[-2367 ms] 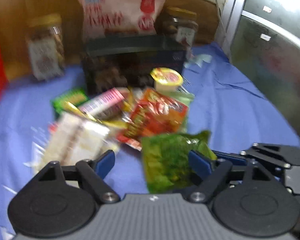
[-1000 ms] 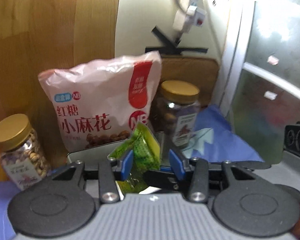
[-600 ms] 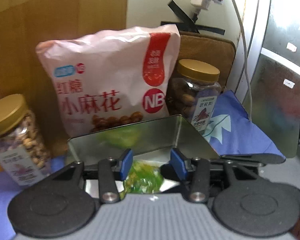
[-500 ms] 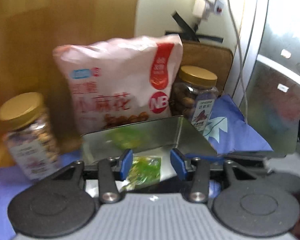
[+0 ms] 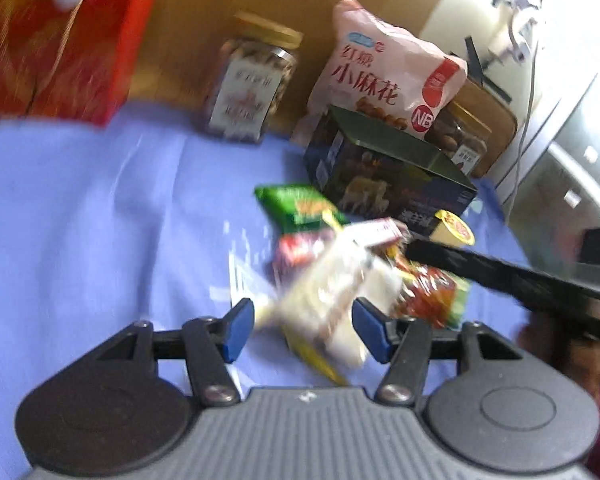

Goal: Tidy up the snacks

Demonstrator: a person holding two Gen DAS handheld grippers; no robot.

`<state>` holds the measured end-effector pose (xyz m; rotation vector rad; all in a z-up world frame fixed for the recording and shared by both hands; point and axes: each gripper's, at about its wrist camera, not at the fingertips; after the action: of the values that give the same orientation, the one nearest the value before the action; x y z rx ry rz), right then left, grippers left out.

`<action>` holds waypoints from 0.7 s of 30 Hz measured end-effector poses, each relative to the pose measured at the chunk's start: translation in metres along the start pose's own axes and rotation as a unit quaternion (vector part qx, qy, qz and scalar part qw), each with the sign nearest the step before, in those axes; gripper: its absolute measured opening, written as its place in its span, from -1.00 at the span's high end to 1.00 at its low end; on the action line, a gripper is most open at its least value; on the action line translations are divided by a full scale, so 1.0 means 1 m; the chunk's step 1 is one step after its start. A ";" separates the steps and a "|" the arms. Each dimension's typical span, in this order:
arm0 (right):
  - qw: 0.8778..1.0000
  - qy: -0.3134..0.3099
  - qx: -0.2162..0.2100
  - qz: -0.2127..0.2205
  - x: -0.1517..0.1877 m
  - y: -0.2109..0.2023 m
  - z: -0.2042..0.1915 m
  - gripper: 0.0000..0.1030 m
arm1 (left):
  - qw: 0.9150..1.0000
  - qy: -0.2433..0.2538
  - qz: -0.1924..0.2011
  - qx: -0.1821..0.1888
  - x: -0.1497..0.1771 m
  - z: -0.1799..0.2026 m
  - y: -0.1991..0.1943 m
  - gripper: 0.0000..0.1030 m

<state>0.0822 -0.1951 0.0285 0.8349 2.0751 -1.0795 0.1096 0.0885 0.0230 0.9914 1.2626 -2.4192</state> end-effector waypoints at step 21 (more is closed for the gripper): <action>0.998 0.020 -0.020 -0.056 0.064 -0.021 -0.043 0.12 | 0.998 0.016 0.047 -0.033 0.004 -0.009 -0.025 -0.32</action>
<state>0.0175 -0.1527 0.0076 0.7337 2.1931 -1.0845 0.0980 0.1111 0.0325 1.0511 1.2687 -2.2841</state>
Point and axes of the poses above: each gripper's, at about its wrist camera, not at the fingertips, and y roughly the way its jaws point, z to its right, x to its underside, and after that the axes turned 4 degrees about y, right-handed
